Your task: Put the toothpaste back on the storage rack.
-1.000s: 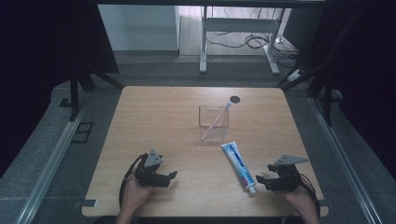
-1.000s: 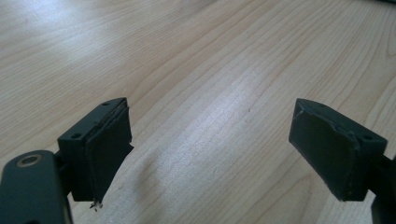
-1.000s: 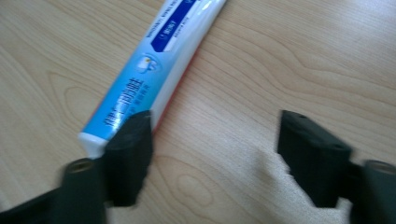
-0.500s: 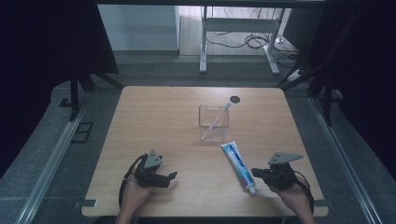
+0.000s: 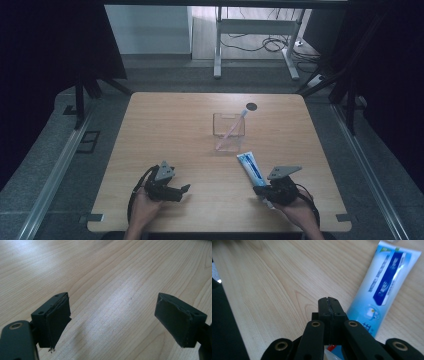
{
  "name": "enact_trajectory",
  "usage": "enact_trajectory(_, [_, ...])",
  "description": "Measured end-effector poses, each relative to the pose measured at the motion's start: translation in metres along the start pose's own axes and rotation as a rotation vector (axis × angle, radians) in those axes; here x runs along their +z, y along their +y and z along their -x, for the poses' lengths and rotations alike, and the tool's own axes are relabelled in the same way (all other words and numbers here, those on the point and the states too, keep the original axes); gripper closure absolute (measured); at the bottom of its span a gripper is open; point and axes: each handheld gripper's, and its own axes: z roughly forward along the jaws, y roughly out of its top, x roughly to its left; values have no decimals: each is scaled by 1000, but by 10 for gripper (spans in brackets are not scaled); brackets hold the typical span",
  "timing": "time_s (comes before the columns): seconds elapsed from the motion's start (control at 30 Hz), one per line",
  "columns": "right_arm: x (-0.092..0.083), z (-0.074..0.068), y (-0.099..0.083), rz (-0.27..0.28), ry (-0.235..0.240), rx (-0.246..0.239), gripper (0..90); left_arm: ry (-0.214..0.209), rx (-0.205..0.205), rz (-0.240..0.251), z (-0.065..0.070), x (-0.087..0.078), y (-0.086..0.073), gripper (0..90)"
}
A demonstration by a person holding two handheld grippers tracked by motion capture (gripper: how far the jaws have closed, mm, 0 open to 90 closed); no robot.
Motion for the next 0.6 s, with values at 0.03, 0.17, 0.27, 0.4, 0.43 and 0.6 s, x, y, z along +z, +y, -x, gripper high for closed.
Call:
enact_trajectory(0.03, [2, 0, 0, -7, -3, 1, 900, -1, 0, 1, 0, 0, 0, 134])
enact_trajectory(0.17, [8, 1, -3, -30, -7, 7, 900, -2, 2, -1, 0, -1, 0, 134])
enact_trajectory(0.27, [10, 2, -5, -45, -13, 15, 900, -4, -2, 0, 1, -1, 0, 134])
enact_trajectory(0.4, [8, 4, -6, -57, -16, 17, 900, -5, 1, -1, 0, -1, 1, 134])
enact_trajectory(0.43, [8, 4, -6, -58, -17, 19, 898, -5, 1, -1, 0, -1, 1, 134])
enact_trajectory(0.6, [3, 9, -9, -64, -28, 21, 893, -7, -5, 2, 0, -1, 1, 134])
